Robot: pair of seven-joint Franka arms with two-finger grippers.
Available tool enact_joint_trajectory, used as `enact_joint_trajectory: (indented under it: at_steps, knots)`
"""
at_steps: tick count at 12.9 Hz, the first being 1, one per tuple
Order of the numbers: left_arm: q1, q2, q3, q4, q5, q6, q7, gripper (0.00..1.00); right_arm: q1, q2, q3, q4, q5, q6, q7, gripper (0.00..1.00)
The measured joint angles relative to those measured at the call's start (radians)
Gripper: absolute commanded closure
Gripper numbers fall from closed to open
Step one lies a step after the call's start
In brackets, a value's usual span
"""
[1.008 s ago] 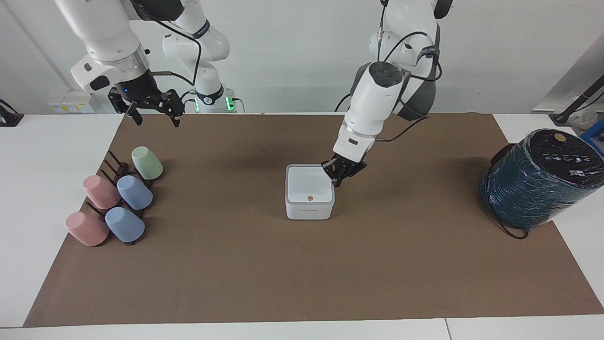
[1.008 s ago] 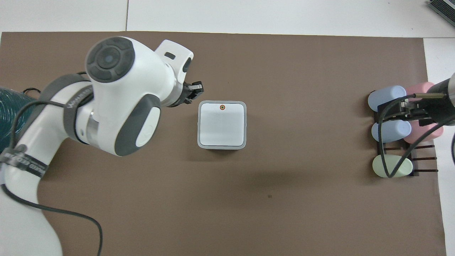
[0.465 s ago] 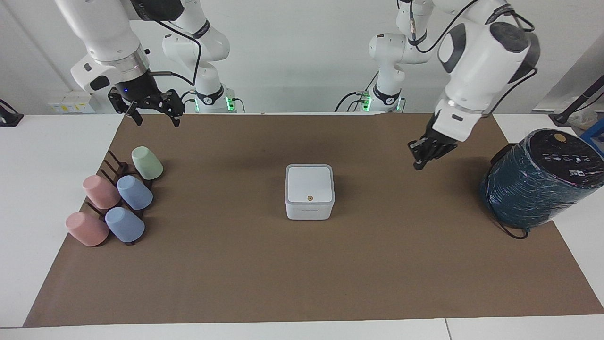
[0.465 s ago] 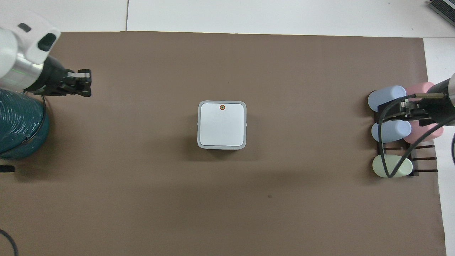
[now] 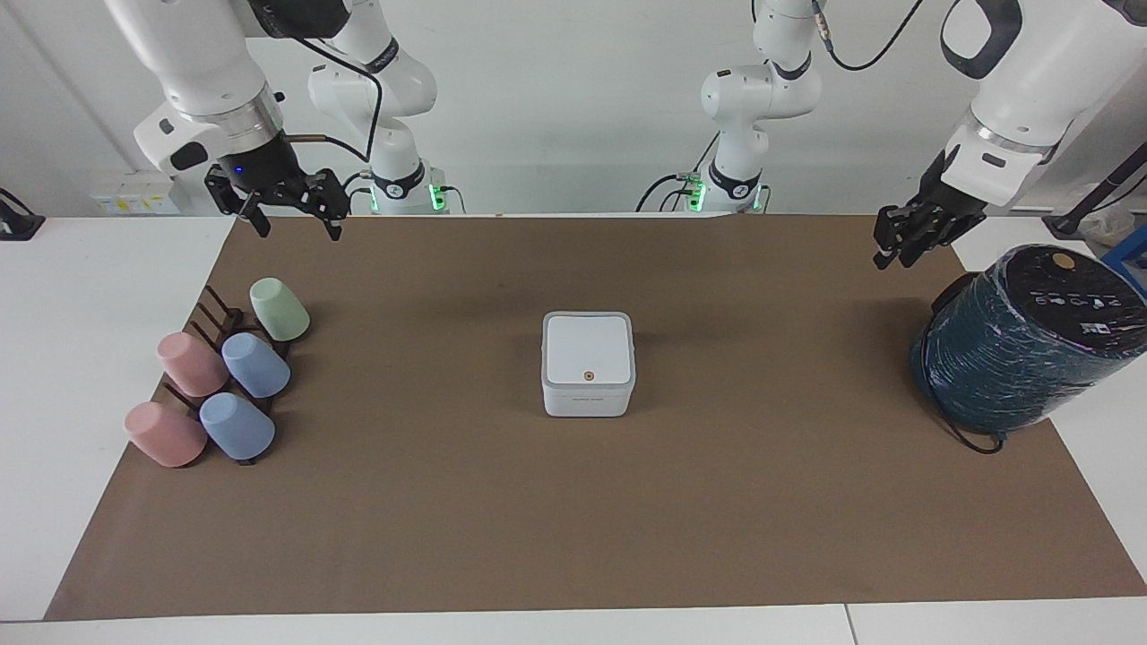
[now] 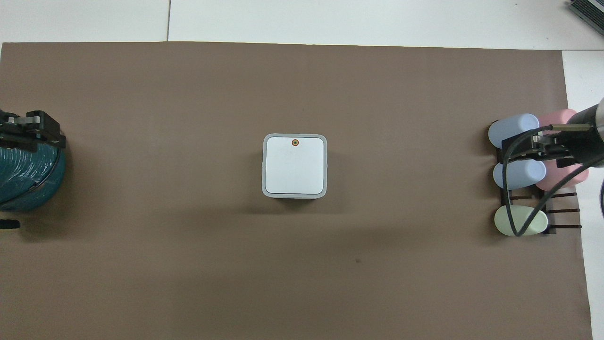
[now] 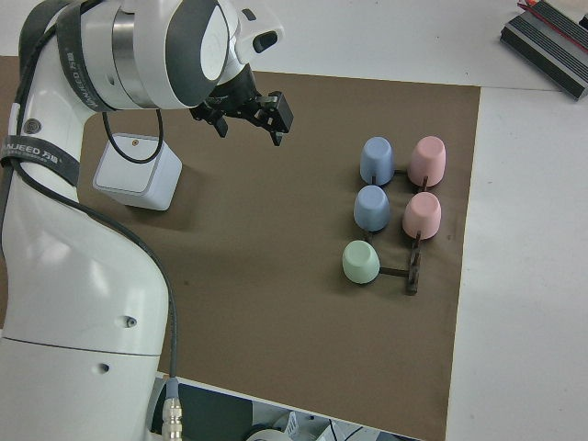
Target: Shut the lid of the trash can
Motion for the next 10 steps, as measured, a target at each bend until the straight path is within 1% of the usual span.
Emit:
enact_joint_trajectory:
  at_steps: [4,7,10]
  knots:
    - [0.000,-0.002,-0.009,0.065,0.014,-0.054,0.027,0.00,0.000,0.000,-0.002,0.000,0.000,0.000,0.000,0.00]
    - [-0.001,-0.001,-0.014,0.070,0.045,-0.049,0.144,0.00,0.000,0.000,-0.003,0.000,0.000,0.000,0.000,0.00]
    - [-0.001,-0.001,-0.014,0.071,0.047,-0.021,0.166,0.00,-0.001,0.000,-0.004,0.000,0.000,0.000,0.000,0.00]
